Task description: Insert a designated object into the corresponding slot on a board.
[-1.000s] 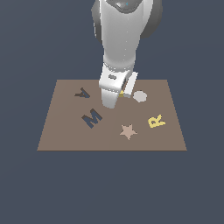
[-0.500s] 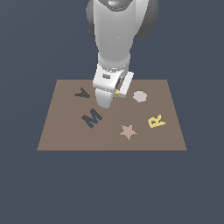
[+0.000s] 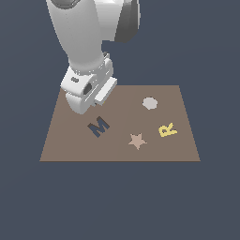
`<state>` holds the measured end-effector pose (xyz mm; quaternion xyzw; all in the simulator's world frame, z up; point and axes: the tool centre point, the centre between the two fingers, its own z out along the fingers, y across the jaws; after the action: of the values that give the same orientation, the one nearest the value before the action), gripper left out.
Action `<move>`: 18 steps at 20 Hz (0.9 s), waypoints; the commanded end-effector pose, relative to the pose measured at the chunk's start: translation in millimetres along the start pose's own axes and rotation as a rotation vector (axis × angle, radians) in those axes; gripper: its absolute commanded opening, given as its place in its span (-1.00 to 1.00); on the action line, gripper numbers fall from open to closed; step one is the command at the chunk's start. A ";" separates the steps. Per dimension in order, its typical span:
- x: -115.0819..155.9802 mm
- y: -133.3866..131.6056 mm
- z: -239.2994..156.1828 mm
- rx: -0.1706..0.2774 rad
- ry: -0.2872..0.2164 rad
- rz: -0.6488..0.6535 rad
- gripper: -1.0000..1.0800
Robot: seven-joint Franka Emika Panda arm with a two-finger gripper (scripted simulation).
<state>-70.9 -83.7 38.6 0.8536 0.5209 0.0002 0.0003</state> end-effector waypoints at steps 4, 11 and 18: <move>-27.5 12.2 -1.5 0.000 0.000 0.040 -1.00; -29.7 13.4 1.3 0.000 0.000 0.044 -1.00; -30.1 13.8 8.4 0.000 0.000 0.044 0.92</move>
<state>-72.7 -116.8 30.5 0.8649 0.5019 -0.0001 0.0001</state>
